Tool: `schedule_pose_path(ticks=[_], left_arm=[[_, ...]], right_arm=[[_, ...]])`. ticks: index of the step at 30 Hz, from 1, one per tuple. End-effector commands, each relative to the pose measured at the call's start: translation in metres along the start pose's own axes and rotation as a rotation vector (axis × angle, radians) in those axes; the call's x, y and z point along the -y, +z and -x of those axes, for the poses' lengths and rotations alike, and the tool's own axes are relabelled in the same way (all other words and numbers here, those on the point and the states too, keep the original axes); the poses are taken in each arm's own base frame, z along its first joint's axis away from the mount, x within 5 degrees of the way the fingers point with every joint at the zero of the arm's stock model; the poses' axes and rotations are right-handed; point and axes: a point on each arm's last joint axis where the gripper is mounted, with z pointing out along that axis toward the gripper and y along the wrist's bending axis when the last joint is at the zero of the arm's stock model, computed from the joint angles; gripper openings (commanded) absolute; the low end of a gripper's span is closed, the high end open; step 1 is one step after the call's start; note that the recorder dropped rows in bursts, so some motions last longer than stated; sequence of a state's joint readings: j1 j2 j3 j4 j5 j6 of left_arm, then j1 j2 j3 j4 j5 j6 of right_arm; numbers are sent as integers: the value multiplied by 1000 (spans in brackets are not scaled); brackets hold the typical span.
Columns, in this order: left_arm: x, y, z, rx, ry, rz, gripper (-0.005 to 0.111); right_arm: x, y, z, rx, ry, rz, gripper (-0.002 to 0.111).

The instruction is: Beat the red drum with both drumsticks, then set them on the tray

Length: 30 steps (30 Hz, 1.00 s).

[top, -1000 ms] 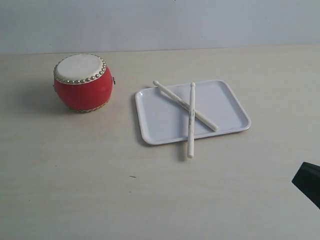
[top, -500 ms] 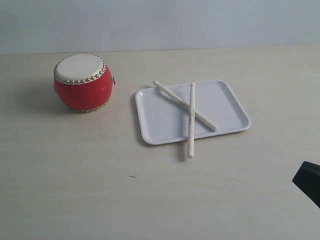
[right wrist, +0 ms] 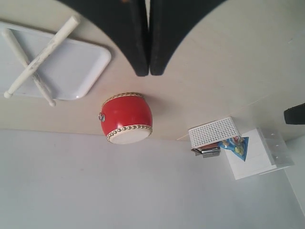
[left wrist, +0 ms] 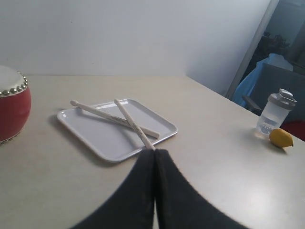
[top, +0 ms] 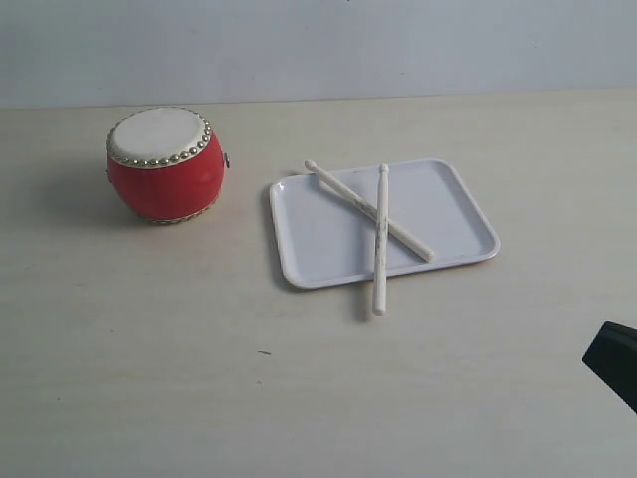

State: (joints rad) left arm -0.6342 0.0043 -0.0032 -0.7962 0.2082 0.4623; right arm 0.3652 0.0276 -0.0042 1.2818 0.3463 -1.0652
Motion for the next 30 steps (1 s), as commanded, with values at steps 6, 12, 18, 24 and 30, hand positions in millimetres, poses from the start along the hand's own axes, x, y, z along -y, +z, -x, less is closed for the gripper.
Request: schedule_pose_path(ticks=[6, 12, 18, 24, 30], left_arm=[[0, 0, -1, 1, -1, -4, 0], [-2, 0, -2, -11, 56, 23, 0], [-14, -1, -1, 0, -7, 154, 0], [-22, -3, -1, -3, -34, 234, 0], [-27, -5, -10, -110, 37, 298, 0]], right_arm=[[0, 0, -1, 3, -10, 0, 0], [0, 0, -1, 3, -10, 0, 0], [0, 0, -1, 3, -10, 0, 0], [0, 0, -1, 3, -10, 0, 0], [0, 0, -1, 3, -10, 0, 0]])
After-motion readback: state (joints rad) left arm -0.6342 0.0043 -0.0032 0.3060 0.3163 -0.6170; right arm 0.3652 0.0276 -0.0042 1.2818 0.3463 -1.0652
